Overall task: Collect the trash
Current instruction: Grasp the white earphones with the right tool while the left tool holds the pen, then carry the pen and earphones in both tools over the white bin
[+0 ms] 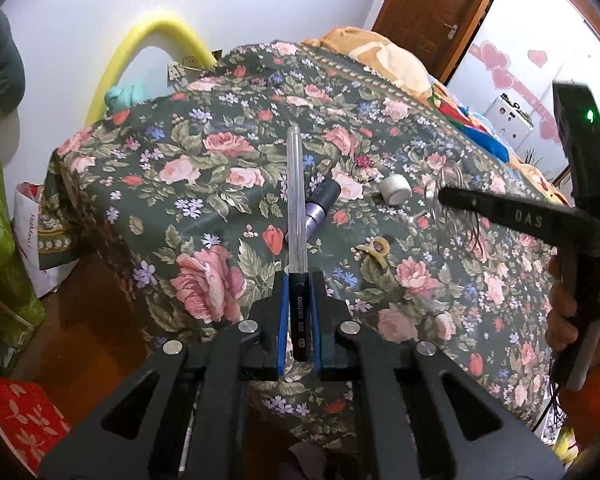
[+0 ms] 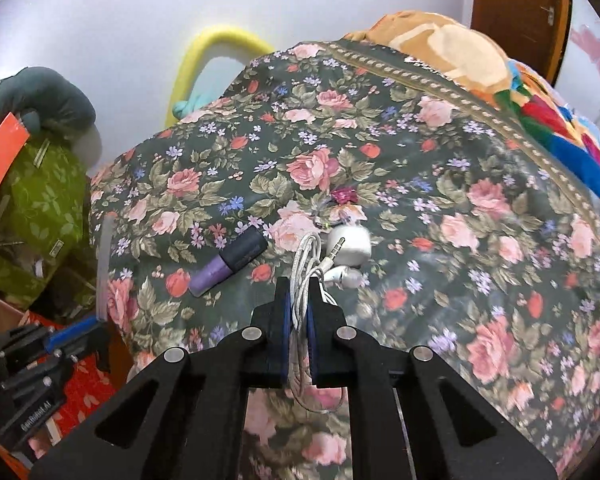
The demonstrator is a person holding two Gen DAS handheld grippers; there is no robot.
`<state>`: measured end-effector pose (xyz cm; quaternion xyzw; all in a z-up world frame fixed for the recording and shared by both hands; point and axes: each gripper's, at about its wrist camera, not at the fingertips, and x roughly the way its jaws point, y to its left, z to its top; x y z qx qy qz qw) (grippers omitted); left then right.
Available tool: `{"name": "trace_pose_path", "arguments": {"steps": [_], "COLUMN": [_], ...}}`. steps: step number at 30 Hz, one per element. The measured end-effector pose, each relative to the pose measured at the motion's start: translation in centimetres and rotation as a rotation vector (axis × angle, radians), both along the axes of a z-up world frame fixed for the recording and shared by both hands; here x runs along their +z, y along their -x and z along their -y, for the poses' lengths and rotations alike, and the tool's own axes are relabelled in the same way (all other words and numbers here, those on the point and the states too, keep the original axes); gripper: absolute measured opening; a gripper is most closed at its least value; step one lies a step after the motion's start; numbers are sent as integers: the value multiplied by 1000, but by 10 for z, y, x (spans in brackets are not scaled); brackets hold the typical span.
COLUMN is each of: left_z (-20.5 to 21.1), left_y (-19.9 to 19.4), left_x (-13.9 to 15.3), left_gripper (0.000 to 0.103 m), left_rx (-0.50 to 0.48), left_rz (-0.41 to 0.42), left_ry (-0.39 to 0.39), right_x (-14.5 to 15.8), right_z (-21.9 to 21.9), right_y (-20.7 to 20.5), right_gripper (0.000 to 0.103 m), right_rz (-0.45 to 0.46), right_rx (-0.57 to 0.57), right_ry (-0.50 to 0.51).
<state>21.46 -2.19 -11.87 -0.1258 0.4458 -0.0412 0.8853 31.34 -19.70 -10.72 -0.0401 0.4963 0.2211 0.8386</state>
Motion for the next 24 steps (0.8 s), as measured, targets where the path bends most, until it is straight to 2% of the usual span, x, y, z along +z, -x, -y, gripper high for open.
{"name": "trace_pose_path", "arguments": {"steps": [2,8,14,19,24], "left_z": [-1,-2,-1,-1,-8], "left_y": [5,20,25,29,40], "left_x": [6,14,10,8,16], "left_gripper": [9,9,9,9,9], "left_rx": [7,16,26,37,48], "left_rz": [8,9,-5,-12,-2], "left_ry": [-4,-11,-7,-8,-11], "right_x": [-3,-39,-64,-49,-16], "right_z": [8,38,74,83,78], "right_y": [2,13,22,33,45], "right_gripper": [7,7,7,7,7], "right_rz": [-34,-120,-163,-127,-66], "right_rx": [-13,-49,-104,-113,-106], "right_ry": [-14,46,86,77,28]}}
